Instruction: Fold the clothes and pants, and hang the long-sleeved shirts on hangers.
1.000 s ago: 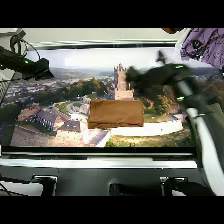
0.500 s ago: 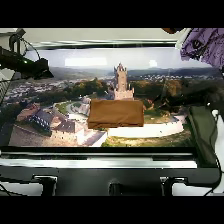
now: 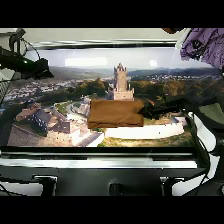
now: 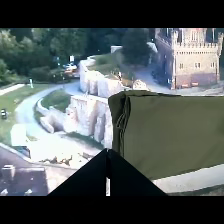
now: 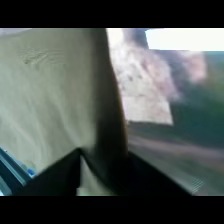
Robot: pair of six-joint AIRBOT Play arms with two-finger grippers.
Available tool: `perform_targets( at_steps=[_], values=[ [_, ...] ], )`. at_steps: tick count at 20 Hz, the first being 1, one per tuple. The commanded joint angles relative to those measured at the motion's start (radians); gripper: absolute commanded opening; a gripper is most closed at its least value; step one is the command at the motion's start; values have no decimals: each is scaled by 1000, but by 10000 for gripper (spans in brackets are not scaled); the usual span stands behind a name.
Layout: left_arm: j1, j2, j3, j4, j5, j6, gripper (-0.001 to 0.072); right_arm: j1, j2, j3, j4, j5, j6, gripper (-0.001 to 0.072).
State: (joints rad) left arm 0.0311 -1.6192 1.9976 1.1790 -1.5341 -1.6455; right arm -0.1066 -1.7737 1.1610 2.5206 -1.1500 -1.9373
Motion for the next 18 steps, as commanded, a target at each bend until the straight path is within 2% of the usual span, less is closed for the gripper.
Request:
perform_targets(
  at_steps=[1, 4, 8, 12, 18],
  values=[
    [0, 0, 0, 0, 0, 0, 21, 50, -17, 7, 18, 26, -12, 36],
    [0, 0, 0, 0, 0, 0, 21, 25, 25, 98, 2, 27, 35, 29],
    [-2, 0, 0, 0, 0, 0, 21, -61, 31, 346, -110, 22, 246, 29],
    [-1, 0, -1, 0, 0, 0, 21, -176, 32, 543, -229, 23, 402, 29],
    [-2, 0, -2, 0, 0, 0, 21, -377, 32, 676, -279, 7, 541, 30]
  ],
)
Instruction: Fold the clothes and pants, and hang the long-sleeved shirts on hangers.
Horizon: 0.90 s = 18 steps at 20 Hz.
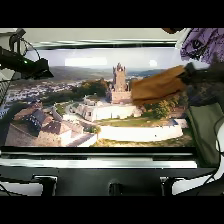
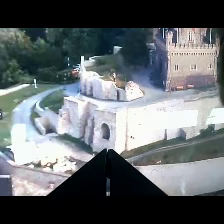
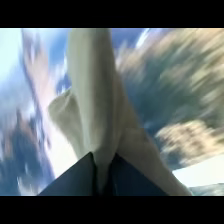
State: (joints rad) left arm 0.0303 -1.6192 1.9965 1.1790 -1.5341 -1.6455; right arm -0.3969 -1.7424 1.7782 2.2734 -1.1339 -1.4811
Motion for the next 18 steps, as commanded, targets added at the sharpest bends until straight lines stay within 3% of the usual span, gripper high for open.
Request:
perform_targets(
  at_steps=[1, 5, 13, 18],
  values=[
    [-1, 0, 0, 0, 0, 0, 21, -117, 1, 68, -33, -22, 92, 30],
    [-1, 0, 0, 0, 0, 0, 21, -212, 21, 82, -76, -84, 134, 29],
    [-1, 0, 0, 0, 0, 0, 21, -267, 188, 82, -400, -164, 328, 29],
    [-1, 0, -3, 0, 0, 0, 21, -267, 268, 82, -502, -208, 422, 29]
  ],
)
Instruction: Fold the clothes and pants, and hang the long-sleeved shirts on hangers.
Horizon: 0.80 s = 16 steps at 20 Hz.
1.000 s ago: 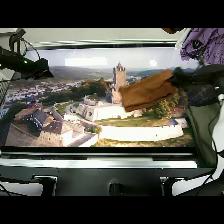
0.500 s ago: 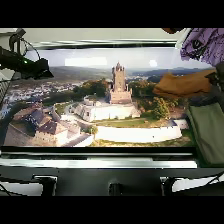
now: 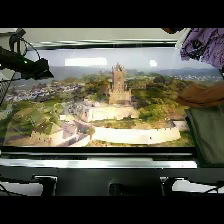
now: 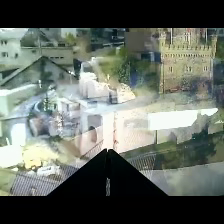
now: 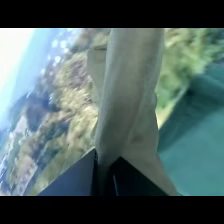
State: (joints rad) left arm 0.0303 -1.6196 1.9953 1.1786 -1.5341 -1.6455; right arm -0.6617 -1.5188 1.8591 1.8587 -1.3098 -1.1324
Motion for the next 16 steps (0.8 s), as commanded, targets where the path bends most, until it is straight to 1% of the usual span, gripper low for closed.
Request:
perform_targets(
  at_steps=[1, 4, 6, 10, 14, 16],
  values=[
    [-1, 0, -2, 0, 0, 0, 21, -2, 57, 1, -102, -47, 91, 29],
    [-1, 0, -2, 0, 0, 1, 21, -2, 95, 1, -146, -118, 126, 30],
    [-1, 0, -2, 0, 0, 1, 21, -2, 114, 1, -198, -184, 128, 30],
    [-1, 0, -2, 0, 0, 0, 21, -2, 118, -1, -348, -377, 121, 30],
    [-1, -6, -2, 0, 0, 1, 21, -1, 121, -76, -603, -505, -18, 30],
    [-1, -11, -2, 0, 0, 0, 21, -1, 153, -173, -670, -497, -27, 30]
  ],
)
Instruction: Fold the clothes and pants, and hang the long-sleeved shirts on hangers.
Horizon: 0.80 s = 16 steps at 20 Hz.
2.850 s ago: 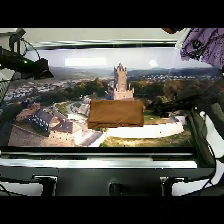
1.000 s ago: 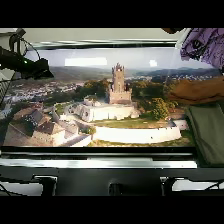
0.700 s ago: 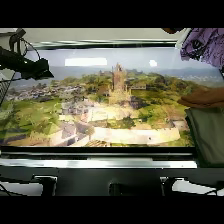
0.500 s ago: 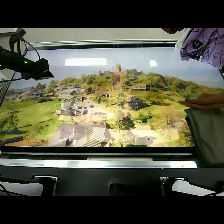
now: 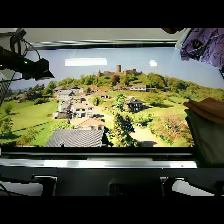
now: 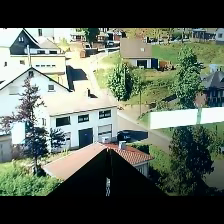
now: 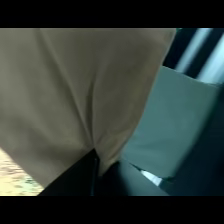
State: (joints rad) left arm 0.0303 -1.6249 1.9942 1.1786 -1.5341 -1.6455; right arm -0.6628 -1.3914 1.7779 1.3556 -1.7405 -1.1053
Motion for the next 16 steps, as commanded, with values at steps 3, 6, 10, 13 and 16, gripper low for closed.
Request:
perform_targets(
  at_steps=[3, 6, 10, 13, 16],
  values=[
    [-1, -8, 0, 0, 0, 0, 21, 0, 91, -263, -205, -26, -22, 31],
    [-1, -8, 0, 0, 0, 0, 21, 0, 127, -397, -218, 11, 8, 32],
    [-1, -8, 0, 0, 0, 0, 21, 0, 130, -493, -219, 43, 44, 31],
    [-1, -8, 0, 0, 0, 0, 21, 0, 130, -529, -222, 68, 67, 32],
    [-1, -8, 0, 0, 0, 0, 21, 0, 130, -564, -241, 91, 87, 32]
  ],
)
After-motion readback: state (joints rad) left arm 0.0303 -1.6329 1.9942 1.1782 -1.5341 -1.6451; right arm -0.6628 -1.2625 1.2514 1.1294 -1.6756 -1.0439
